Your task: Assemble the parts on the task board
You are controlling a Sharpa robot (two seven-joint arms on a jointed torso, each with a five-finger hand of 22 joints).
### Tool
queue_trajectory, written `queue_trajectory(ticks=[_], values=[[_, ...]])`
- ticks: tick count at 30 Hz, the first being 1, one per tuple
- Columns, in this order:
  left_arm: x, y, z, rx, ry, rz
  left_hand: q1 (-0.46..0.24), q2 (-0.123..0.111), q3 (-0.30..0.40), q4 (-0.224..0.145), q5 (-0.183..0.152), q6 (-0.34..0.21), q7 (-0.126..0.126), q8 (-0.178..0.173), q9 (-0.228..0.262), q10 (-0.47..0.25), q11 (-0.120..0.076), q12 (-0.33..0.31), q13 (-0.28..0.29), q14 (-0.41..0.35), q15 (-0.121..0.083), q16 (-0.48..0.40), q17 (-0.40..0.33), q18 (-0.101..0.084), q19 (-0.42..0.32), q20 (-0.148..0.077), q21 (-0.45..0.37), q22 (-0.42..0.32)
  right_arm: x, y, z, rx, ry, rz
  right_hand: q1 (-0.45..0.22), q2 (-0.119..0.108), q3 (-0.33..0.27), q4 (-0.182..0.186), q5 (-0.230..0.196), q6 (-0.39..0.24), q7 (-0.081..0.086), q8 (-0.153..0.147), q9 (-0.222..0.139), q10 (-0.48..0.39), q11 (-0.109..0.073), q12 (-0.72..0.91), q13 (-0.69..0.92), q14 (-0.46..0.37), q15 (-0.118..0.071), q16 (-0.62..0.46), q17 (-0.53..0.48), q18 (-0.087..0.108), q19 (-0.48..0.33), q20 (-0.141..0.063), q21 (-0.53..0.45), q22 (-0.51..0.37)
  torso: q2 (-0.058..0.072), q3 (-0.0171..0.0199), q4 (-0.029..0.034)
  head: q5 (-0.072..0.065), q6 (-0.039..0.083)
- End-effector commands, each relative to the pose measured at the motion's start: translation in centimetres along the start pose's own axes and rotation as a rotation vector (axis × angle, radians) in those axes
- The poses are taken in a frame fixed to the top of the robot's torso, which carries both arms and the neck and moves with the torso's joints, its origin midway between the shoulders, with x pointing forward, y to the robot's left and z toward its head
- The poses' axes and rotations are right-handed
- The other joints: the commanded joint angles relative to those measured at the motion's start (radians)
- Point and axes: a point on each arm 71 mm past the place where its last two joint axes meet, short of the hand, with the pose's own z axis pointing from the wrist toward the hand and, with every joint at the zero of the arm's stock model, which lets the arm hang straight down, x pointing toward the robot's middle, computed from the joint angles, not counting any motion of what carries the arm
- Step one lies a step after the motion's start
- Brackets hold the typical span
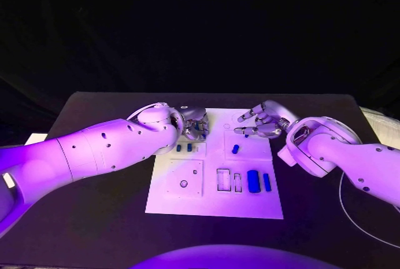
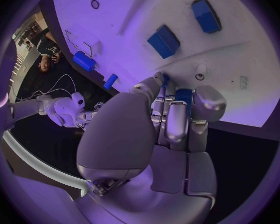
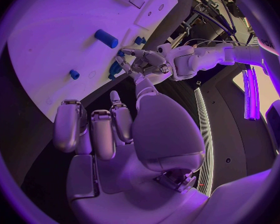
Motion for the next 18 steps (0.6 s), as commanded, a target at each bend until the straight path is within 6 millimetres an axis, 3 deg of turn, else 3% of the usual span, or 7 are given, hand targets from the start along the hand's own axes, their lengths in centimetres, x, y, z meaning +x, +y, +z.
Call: queue_trajectory(ticks=[1,10,18], values=[[0.54,0.05,0.09,-0.019,0.039,0.025,-0.004,0.012,0.011,-0.003,-0.001,0.017,0.0,-0.005,-0.001,0.017,-0.002,-0.003,-0.001,0.032,-0.009,-0.003,-0.004,-0.015,0.006,-0.002,0.009,0.007,0.15,0.1,0.0,-0.01,0.011,-0.004,0.0,0.007,0.0,0.007,0.004,0.004,0.0,0.003,0.001,-0.004,-0.006,0.001,0.059,0.064,-0.003,-0.004,0.083,0.008,-0.005,-0.004,-0.005,-0.001,0.0,-0.0004,0.0005,0.0,-0.001],[0.47,0.01,0.16,-0.024,0.022,0.04,0.024,0.025,0.074,-0.051,0.001,0.063,0.0,-0.006,-0.004,0.075,-0.01,-0.012,0.001,0.032,-0.017,0.004,-0.013,-0.023,0.012,-0.011,0.053,0.049,0.18,0.15,0.01,-0.012,0.011,-0.003,0.001,0.007,0.0,0.007,0.005,0.005,0.0,0.003,0.001,-0.003,-0.006,0.003,0.06,0.064,-0.003,-0.004,0.083,0.007,-0.004,-0.004,-0.005,0.0,0.0,0.0,-0.0002,0.001,-0.003],[-0.22,-0.32,-0.38,0.018,-0.049,-0.005,-0.006,0.017,0.121,-0.079,-0.001,0.084,0.005,-0.024,-0.013,0.1,-0.006,-0.049,-0.002,0.03,-0.015,0.005,-0.033,-0.026,0.01,-0.01,0.069,0.068,0.2,0.17,0.04,-0.013,0.011,-0.003,0.001,0.007,0.0,0.007,0.005,0.005,0.0,0.003,0.001,-0.003,-0.006,0.003,0.06,0.064,-0.003,-0.004,0.083,0.007,-0.004,-0.004,-0.005,0.0,-0.001,-0.0004,0.0008,0.0,-0.003]])
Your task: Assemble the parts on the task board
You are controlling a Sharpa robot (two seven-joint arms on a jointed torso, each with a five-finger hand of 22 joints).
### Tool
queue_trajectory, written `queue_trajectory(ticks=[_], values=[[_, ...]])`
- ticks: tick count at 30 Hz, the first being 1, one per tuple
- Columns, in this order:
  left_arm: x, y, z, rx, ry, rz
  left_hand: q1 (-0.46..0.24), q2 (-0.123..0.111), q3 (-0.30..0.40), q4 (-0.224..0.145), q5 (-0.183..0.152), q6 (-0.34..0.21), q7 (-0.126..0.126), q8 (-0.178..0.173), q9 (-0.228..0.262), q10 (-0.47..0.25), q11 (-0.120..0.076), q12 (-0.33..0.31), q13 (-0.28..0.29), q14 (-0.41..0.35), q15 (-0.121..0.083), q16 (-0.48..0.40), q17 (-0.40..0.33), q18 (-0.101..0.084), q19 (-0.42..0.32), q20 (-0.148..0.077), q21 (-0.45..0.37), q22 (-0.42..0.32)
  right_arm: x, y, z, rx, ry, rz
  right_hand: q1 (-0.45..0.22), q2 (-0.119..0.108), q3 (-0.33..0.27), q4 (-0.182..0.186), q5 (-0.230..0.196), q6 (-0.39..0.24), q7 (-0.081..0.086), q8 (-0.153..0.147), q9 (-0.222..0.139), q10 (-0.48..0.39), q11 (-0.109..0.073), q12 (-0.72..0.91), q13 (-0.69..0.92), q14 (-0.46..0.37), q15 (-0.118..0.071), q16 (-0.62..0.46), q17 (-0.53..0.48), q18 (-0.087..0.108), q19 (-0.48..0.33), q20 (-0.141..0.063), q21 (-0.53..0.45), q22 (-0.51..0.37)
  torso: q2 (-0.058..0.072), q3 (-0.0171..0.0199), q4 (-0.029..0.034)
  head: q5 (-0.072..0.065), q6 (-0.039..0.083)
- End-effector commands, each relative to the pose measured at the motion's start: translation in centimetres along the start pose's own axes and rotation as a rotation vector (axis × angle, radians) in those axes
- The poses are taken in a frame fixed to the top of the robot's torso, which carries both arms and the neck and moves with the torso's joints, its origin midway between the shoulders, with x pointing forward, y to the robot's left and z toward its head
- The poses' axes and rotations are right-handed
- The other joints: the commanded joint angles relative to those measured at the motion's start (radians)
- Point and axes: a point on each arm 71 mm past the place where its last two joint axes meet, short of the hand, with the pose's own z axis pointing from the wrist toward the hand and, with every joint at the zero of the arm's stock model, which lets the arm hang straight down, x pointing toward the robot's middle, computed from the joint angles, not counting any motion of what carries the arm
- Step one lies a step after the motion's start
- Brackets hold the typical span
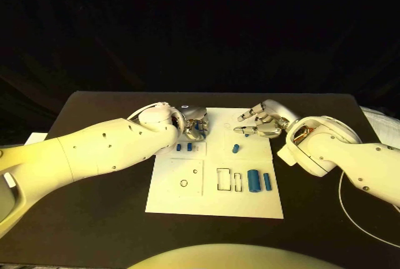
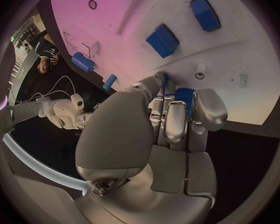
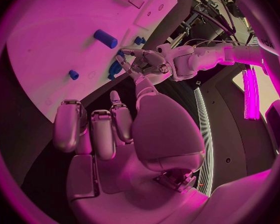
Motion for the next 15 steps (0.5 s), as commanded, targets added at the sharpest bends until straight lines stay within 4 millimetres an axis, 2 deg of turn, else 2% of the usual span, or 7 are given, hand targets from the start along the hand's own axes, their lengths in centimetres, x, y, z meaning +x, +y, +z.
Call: queue_trajectory(ticks=[1,10,15], values=[[-0.4,-0.2,-0.4,0.023,-0.045,-0.032,-0.017,-0.001,0.012,-0.003,0.006,0.008,0.0,-0.007,-0.002,0.01,-0.001,-0.009,0.0,0.026,-0.004,0.005,-0.004,-0.011,0.001,-0.001,0.007,0.003,0.1,0.1,0.0,-0.01,0.01,-0.004,0.001,0.007,0.0,0.007,0.005,0.005,0.0,0.003,0.001,-0.003,-0.006,0.003,0.06,0.064,-0.003,-0.004,0.084,0.007,-0.004,-0.004,-0.005,0.0,-0.001,0.0003,0.0009,-0.001,0.0],[-1.8,0.7,-2.0,0.016,-0.065,-0.153,-0.039,-0.01,0.034,-0.019,0.005,0.01,0.009,-0.024,-0.01,0.015,0.005,-0.038,-0.003,0.024,0.001,0.006,-0.016,-0.013,0.001,0.002,0.018,0.017,0.1,0.0,0.0,-0.009,0.008,-0.005,0.001,0.008,-0.001,0.008,0.006,0.005,-0.001,0.003,0.001,-0.003,-0.006,0.003,0.06,0.064,-0.003,-0.004,0.084,0.007,-0.004,-0.004,-0.005,0.0,-0.002,0.0012,0.0019,-0.002,0.003],[-2.2,1.9,-3.1,-0.004,-0.072,-0.182,-0.042,-0.011,0.038,-0.023,0.005,0.011,0.01,-0.027,-0.011,0.017,0.006,-0.042,-0.003,0.023,0.002,0.006,-0.019,-0.015,0.002,0.003,0.026,0.024,0.0,-0.1,-0.1,-0.007,0.007,-0.004,0.001,0.008,-0.001,0.008,0.006,0.005,-0.001,0.003,0.001,-0.003,-0.006,0.003,0.06,0.064,-0.003,-0.004,0.084,0.007,-0.004,-0.004,-0.005,0.0,-0.001,-0.0001,0.0029,-0.007,0.005]])
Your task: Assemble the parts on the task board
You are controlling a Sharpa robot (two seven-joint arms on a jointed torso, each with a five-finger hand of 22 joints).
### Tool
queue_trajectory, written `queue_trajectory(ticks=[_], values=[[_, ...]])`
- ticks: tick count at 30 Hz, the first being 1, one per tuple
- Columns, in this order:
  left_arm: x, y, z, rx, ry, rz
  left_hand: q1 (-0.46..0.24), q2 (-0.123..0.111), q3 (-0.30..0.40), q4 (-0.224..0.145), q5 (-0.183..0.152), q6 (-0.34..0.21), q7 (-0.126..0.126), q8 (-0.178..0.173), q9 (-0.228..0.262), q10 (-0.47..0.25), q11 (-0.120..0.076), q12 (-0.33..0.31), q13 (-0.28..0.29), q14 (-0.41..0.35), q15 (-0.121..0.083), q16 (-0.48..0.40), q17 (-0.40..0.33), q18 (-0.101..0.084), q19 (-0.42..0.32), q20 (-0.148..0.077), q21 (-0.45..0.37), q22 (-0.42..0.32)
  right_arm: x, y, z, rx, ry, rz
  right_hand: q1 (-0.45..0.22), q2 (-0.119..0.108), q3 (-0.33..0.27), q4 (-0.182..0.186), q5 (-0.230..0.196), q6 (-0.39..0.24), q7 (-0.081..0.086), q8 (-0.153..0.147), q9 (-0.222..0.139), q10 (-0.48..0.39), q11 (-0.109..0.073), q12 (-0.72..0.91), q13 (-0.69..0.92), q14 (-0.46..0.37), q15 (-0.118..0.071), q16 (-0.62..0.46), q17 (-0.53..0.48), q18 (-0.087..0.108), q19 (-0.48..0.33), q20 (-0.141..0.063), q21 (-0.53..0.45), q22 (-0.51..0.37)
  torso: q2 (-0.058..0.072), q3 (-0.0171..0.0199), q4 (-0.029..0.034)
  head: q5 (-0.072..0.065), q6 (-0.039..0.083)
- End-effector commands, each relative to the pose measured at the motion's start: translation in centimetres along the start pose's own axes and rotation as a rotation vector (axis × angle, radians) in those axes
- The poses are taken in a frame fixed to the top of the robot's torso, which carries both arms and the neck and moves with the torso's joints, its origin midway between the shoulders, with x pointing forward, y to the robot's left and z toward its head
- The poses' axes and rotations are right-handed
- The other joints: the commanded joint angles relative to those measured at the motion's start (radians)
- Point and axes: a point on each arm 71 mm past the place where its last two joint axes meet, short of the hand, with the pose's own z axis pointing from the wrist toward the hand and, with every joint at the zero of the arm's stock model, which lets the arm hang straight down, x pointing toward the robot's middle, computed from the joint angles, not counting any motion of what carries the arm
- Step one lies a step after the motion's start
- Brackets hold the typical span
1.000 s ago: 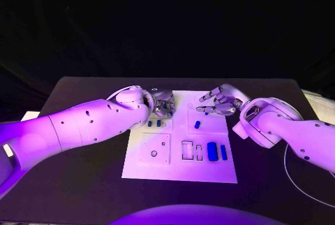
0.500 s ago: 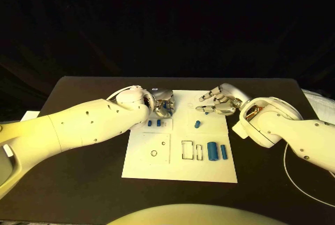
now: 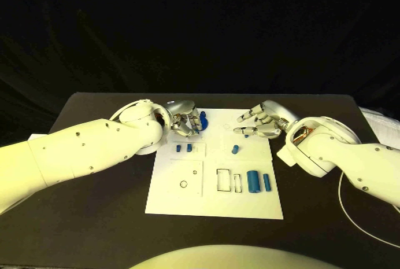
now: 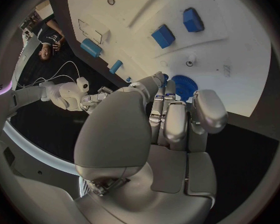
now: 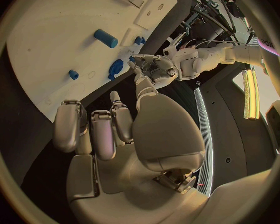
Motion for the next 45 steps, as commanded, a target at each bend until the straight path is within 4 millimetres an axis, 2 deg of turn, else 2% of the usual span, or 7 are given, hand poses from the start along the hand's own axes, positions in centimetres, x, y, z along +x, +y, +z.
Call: queue_trajectory(ticks=[1,9,21,45], values=[[-0.3,0.4,-0.5,-0.004,-0.01,-0.066,-0.012,0.001,0.005,-0.001,0.005,0.007,0.005,-0.004,-0.001,0.004,0.003,-0.007,0.002,0.023,0.002,0.003,-0.003,-0.015,0.002,0.003,0.009,0.003,0.1,0.0,-0.1,-0.009,0.008,-0.004,0.001,0.008,0.002,0.005,0.006,0.005,-0.001,0.003,0.001,-0.003,-0.006,0.003,0.06,0.064,-0.003,-0.004,0.084,0.007,-0.004,-0.004,-0.005,0.0,0.001,-0.0008,0.001,-0.004,0.0],[-0.5,1.8,-1.1,-0.04,0.006,-0.057,-0.017,-0.001,0.007,-0.004,0.004,0.01,0.005,-0.006,-0.002,0.009,0.003,-0.01,0.003,0.023,0.003,0.003,-0.005,-0.016,0.003,0.004,0.015,0.009,0.0,-0.1,-0.1,-0.006,0.007,-0.004,0.001,0.008,0.002,0.005,0.006,0.005,-0.001,0.003,0.001,-0.003,-0.006,0.003,0.06,0.064,-0.003,-0.004,0.084,0.007,-0.004,-0.004,-0.005,0.0,0.002,-0.001,-0.0005,-0.002,-0.004],[0.1,2.7,-1.0,-0.079,0.042,-0.047,-0.041,-0.006,0.003,0.001,0.002,0.014,0.003,-0.011,-0.004,0.012,0.002,-0.021,0.003,0.021,0.003,0.002,-0.013,-0.016,0.001,0.005,0.018,0.014,0.0,-0.2,-0.1,-0.003,0.007,-0.004,0.002,0.009,0.002,0.006,0.008,0.006,-0.001,0.004,0.001,-0.003,-0.006,0.004,0.061,0.064,-0.003,-0.004,0.084,0.007,-0.004,-0.005,-0.005,-0.001,0.002,-0.0005,-0.0017,-0.001,-0.01],[0.4,3.1,-0.9,-0.1,0.085,-0.027,-0.045,-0.008,0.001,-0.002,-0.002,0.015,0.001,-0.014,-0.005,0.015,0.001,-0.025,0.004,0.02,0.002,0.003,-0.016,-0.017,0.002,0.006,0.023,0.019,0.1,-0.2,-0.1,-0.003,0.008,-0.004,0.002,0.009,0.002,0.006,0.008,0.006,-0.001,0.004,0.001,-0.003,-0.006,0.004,0.061,0.064,-0.003,-0.004,0.084,0.007,-0.004,-0.005,-0.005,-0.001,0.002,-0.0012,-0.0015,0.002,-0.013]])
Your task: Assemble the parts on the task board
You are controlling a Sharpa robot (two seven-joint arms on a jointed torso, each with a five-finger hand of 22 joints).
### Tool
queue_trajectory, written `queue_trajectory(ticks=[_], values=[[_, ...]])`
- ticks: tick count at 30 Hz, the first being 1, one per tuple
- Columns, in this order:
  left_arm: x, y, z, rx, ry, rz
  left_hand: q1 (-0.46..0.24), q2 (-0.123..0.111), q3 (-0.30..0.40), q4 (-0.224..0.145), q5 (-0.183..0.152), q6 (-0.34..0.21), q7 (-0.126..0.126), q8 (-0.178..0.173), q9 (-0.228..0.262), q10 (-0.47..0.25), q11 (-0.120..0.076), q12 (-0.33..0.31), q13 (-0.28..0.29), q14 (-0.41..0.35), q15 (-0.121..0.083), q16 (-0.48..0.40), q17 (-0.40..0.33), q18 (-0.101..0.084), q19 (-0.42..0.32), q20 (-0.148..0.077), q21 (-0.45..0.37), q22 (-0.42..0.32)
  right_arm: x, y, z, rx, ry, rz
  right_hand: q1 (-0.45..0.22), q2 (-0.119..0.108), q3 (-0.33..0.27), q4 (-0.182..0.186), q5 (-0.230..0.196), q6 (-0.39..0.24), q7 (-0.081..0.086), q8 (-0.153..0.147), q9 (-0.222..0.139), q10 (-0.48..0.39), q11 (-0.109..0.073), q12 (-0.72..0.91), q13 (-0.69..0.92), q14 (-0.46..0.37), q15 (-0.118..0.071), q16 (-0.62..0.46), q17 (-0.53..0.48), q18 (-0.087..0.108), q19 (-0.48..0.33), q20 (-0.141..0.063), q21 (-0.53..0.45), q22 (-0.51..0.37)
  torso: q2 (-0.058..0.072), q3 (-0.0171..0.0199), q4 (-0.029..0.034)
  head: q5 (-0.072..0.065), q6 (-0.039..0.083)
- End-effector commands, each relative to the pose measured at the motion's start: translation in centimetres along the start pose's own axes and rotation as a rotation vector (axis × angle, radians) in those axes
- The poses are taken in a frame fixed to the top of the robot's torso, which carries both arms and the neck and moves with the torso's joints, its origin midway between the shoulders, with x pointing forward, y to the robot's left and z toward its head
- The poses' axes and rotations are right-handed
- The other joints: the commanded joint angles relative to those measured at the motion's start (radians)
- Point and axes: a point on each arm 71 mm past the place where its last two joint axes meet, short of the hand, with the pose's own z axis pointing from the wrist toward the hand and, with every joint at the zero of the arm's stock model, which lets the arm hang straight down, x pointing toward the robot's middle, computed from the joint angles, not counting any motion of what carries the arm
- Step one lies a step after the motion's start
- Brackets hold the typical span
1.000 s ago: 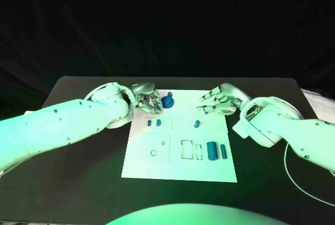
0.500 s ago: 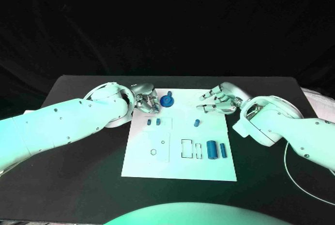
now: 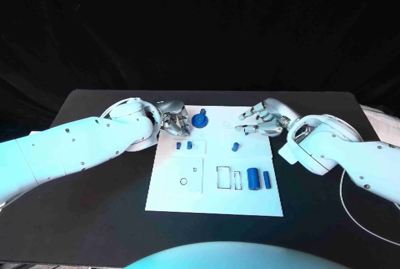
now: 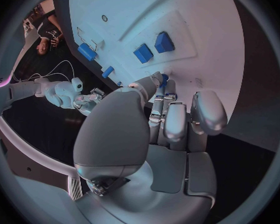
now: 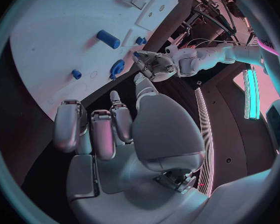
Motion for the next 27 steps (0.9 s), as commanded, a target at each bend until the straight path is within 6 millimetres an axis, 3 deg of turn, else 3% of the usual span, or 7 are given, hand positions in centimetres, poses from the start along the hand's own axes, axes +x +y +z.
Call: queue_trajectory(ticks=[1,19,27], values=[[0.36,0.0,0.14,-0.008,0.026,0.012,-0.014,0.0,-0.001,0.001,-0.002,0.009,0.001,-0.007,-0.001,0.009,0.0,-0.005,0.002,0.02,0.002,0.003,0.0,-0.017,0.002,0.005,0.005,0.002,0.13,0.08,-0.01,-0.009,0.009,-0.004,0.002,0.009,0.002,0.006,0.002,0.006,-0.001,0.004,0.001,-0.003,-0.006,0.004,0.061,0.064,-0.003,-0.004,0.084,0.007,-0.004,-0.004,-0.005,-0.001,0.001,-0.0002,-0.0005,0.001,-0.001],[1.06,-0.2,0.51,-0.02,0.044,0.034,-0.016,-0.002,-0.001,-0.002,-0.005,0.004,0.001,-0.013,-0.004,0.006,0.001,-0.012,0.002,0.019,0.002,0.003,-0.003,-0.017,0.001,0.006,0.007,0.004,0.2,0.04,-0.03,-0.009,0.011,-0.003,0.003,0.009,0.0,0.007,0.005,0.006,-0.001,0.004,0.002,-0.003,-0.006,0.003,0.06,0.064,-0.003,-0.005,0.083,0.007,-0.004,-0.005,-0.005,0.0,0.0,0.0007,0.0,0.002,-0.006],[1.08,-0.12,0.48,-0.023,0.045,0.03,-0.035,-0.02,-0.001,-0.005,-0.005,-0.042,0.02,-0.049,-0.021,-0.028,0.019,-0.047,-0.004,0.015,0.016,0.0,-0.021,-0.018,-0.002,0.013,0.004,0.006,0.17,-0.01,-0.04,-0.008,0.009,-0.003,0.003,0.009,0.0,0.007,0.005,0.006,-0.001,0.004,0.002,-0.003,-0.006,0.003,0.06,0.064,-0.003,-0.005,0.083,0.007,-0.004,-0.005,-0.005,0.0,0.0,0.0005,-0.0013,0.003,-0.006]])
